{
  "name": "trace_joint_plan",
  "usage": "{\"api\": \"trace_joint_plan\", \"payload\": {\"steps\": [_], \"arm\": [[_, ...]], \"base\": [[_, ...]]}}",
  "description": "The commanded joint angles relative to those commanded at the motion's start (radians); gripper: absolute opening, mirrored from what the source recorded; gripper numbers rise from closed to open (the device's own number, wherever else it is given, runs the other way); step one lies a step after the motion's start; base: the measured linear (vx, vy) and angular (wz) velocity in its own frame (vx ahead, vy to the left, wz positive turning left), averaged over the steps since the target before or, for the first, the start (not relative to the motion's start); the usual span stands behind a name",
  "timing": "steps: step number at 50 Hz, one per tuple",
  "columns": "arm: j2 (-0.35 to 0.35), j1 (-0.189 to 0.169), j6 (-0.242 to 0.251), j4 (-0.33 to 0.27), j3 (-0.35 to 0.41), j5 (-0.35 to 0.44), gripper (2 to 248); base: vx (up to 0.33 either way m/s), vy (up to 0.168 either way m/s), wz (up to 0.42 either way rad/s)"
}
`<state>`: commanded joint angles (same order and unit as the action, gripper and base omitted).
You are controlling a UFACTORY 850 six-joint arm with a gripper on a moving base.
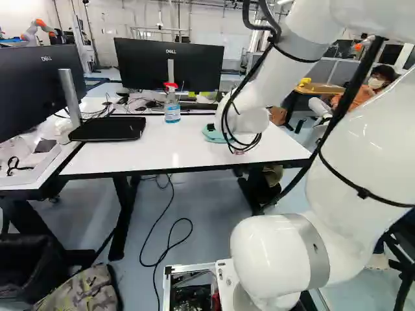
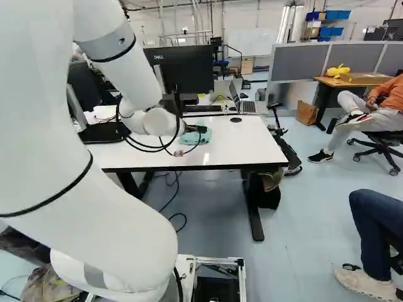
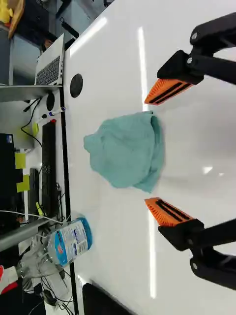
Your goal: Clean the table with the green towel
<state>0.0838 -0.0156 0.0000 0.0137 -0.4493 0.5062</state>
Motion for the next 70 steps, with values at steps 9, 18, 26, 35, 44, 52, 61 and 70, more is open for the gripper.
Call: {"api": "trace_joint_plan", "payload": {"steps": [9,18,26,35,44,52,61,70], "arm": [[0.041,0.003,0.000,-0.003,0.076,0.077,247],[0.077,0.006,0.000,-0.005,0.143,0.145,247],[0.105,0.008,0.000,-0.007,0.195,0.198,247],[0.133,0.011,0.000,-0.009,0.246,0.249,247],[0.155,0.012,0.000,-0.011,0.287,0.291,247],[0.171,0.014,0.000,-0.012,0.316,0.320,247],[0.184,0.015,0.000,-0.013,0.340,0.345,247],[0.192,0.015,0.000,-0.013,0.356,0.360,247]], "base": [[0.000,0.000,0.000],[0.000,0.000,0.000],[0.000,0.000,0.000],[0.000,0.000,0.000],[0.000,0.000,0.000],[0.000,0.000,0.000],[0.000,0.000,0.000],[0.000,0.000,0.000]]}}
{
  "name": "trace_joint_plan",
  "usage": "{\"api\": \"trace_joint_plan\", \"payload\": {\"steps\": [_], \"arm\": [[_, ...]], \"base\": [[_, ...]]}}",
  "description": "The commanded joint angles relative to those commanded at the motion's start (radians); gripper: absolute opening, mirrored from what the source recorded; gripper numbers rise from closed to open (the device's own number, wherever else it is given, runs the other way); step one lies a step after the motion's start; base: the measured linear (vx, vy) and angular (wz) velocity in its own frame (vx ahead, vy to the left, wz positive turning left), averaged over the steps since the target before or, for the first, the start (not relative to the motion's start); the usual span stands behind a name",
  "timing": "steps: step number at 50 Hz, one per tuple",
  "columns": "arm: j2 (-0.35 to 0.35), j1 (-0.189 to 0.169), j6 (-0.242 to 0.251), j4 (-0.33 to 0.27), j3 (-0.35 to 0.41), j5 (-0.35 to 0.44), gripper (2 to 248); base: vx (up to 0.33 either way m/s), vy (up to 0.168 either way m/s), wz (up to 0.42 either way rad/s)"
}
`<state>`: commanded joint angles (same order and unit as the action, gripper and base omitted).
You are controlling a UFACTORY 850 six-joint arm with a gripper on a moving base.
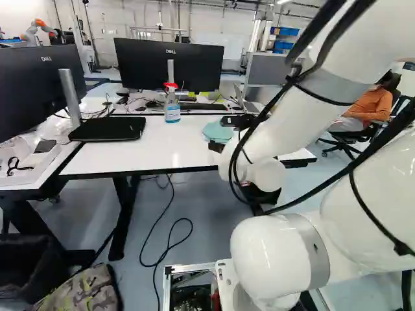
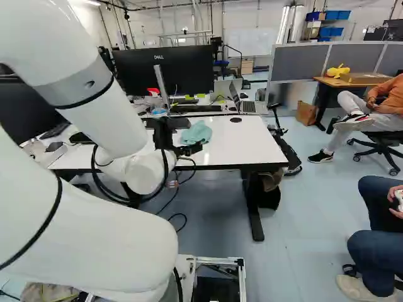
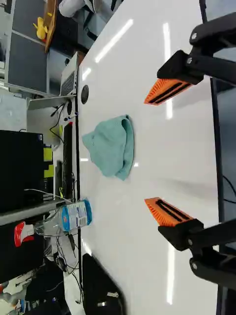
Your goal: Clean the table with the green towel
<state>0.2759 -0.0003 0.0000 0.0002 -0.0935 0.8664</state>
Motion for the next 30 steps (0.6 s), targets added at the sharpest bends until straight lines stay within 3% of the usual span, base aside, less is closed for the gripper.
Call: {"api": "trace_joint_plan", "payload": {"steps": [30], "arm": [[0.003,0.000,0.000,0.000,0.006,0.006,247]], "base": [[0.000,0.000,0.000]]}}
